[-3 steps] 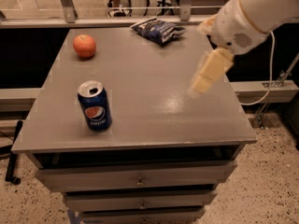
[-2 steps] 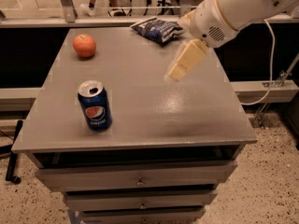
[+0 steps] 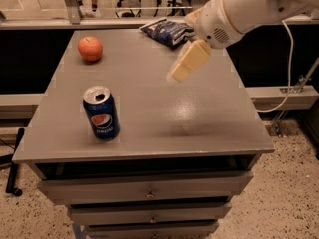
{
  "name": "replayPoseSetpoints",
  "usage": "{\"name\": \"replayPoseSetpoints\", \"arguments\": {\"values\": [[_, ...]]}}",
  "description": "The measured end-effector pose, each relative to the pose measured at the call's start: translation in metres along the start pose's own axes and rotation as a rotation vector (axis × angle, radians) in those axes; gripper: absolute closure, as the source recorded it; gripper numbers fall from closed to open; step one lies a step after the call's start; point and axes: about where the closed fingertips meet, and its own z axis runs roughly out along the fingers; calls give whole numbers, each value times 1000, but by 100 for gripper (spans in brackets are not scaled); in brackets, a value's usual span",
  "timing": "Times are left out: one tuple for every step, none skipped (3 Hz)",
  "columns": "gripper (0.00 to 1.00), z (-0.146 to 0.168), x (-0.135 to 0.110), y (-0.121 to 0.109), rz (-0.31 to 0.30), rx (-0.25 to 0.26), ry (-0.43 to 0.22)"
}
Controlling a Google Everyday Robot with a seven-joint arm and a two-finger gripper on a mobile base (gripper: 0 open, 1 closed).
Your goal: Move apple near pepsi can
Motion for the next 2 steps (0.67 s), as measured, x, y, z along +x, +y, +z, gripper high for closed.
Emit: {"name": "replayPoseSetpoints", "arguments": {"values": [[0,33,-18,-39,6,64,-101],[0,96,-38,-90,37,102,-205]]}}
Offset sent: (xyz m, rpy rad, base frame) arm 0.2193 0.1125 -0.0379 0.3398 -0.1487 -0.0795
